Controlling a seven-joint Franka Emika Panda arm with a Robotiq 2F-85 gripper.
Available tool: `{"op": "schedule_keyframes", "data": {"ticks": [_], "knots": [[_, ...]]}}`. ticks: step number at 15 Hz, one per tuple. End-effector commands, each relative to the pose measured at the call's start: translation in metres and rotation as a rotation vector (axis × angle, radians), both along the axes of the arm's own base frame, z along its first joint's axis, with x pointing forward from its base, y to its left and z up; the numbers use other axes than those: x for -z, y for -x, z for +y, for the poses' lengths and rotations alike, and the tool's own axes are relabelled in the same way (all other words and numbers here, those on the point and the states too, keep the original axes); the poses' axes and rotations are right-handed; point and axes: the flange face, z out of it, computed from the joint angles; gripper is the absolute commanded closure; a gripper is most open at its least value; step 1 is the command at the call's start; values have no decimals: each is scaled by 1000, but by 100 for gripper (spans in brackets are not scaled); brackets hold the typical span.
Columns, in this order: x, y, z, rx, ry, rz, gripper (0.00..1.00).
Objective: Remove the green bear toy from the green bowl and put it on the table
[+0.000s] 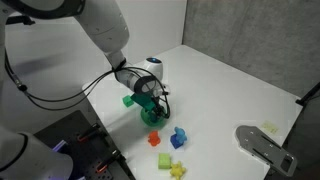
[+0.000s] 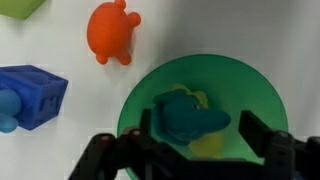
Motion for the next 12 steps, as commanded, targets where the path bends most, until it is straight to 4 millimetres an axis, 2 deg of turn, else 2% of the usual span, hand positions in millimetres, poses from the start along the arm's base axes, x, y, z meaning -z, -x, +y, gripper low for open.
{"op": "schedule_keyframes", "data": {"ticks": [1,4,7,12], "knots": [[-1,-7,0,-20,21,0,42],[-9,-13,-2,-27,38,-4,65],[-26,-22,0,-23,23,-9,73],[-77,-46,15,-16,-44,0,82]]}}
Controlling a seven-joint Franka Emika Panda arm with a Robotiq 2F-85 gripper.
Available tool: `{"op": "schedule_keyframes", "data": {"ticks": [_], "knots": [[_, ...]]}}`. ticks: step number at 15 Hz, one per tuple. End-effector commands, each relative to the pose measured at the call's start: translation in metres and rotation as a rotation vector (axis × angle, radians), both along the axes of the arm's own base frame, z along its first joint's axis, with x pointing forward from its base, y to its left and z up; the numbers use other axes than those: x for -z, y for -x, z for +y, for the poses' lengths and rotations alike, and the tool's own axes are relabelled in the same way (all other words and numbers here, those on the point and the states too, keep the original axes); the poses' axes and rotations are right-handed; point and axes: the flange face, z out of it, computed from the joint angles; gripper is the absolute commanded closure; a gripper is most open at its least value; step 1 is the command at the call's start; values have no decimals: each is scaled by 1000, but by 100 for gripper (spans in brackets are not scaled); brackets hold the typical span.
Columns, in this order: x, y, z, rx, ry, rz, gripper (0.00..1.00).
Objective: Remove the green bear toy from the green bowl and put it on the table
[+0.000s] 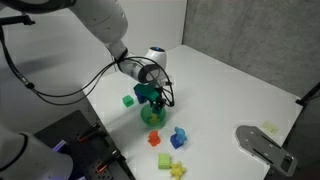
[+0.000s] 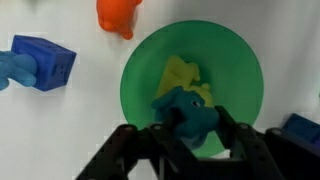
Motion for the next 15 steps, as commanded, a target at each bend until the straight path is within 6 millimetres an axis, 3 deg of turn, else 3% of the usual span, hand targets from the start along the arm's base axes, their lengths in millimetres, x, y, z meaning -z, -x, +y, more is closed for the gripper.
{"op": "schedule_keyframes", "data": {"ticks": [1,4,8,12,15], "knots": [[-49,-21,8,6,-52,-3,85],[-77,-50,2,32,-30,-49,89],[-89,-79,-21,67,2,-101,88],[-77,-87,-51,108,28,-112,88],[-56,-84,-76,142,41,-91,87]]}}
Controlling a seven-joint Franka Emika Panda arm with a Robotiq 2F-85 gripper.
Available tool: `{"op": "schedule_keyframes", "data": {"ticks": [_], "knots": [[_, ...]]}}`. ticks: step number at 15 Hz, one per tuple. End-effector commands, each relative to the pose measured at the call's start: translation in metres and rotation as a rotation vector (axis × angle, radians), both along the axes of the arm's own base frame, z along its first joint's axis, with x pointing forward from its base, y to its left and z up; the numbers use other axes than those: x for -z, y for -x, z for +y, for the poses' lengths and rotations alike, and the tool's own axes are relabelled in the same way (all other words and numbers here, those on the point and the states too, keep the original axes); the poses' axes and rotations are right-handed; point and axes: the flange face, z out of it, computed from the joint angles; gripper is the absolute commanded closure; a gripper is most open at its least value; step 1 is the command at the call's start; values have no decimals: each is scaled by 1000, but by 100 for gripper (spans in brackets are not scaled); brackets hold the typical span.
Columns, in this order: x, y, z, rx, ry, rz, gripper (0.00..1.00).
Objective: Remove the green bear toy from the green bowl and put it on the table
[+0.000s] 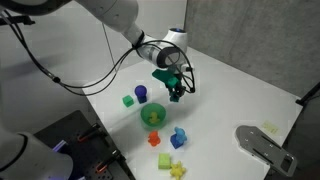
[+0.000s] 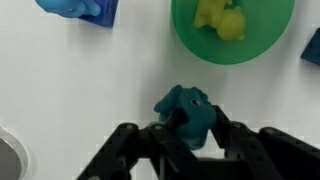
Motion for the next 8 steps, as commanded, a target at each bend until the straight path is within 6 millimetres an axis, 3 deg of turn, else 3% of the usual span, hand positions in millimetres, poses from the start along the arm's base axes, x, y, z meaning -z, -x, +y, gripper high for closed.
{"op": "schedule_keyframes", "data": {"ticks": [1,8], "knots": [[23,-4,-27,43,23,21,87],[69,12,-65,113,8,85,86]]}}
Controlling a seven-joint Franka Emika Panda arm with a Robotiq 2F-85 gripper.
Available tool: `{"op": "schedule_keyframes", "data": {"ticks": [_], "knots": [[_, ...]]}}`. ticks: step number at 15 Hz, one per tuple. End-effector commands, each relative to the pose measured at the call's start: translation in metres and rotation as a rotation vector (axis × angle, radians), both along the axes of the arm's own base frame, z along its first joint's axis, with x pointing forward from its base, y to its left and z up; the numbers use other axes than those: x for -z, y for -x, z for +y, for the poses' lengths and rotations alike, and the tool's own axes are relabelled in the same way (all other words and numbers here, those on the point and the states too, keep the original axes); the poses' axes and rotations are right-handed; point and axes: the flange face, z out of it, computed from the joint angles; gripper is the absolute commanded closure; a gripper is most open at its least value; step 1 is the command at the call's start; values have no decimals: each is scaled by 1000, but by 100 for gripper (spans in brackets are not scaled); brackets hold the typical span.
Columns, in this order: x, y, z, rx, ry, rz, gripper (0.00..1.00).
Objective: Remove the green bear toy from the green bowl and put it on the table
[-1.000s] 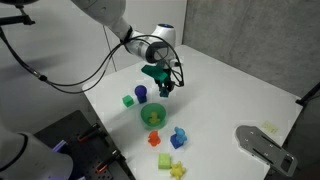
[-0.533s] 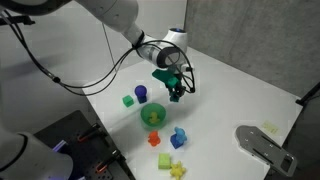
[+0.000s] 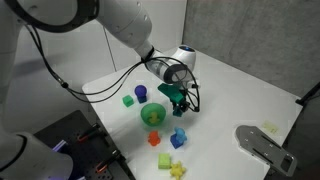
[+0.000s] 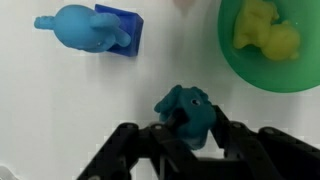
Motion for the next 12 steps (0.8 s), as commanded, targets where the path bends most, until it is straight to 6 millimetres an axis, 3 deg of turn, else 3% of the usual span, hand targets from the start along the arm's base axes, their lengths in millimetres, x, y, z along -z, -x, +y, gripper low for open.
{"op": "schedule_keyframes", "data": {"ticks": [1,8,9,10,11,12], "knots": [[16,0,-15,36,1,13,85],[44,11,-19,40,16,38,85],[46,12,-18,37,17,35,81],[47,11,-18,36,17,31,58],[48,11,-17,36,17,27,42],[47,11,-16,34,16,23,36]]}}
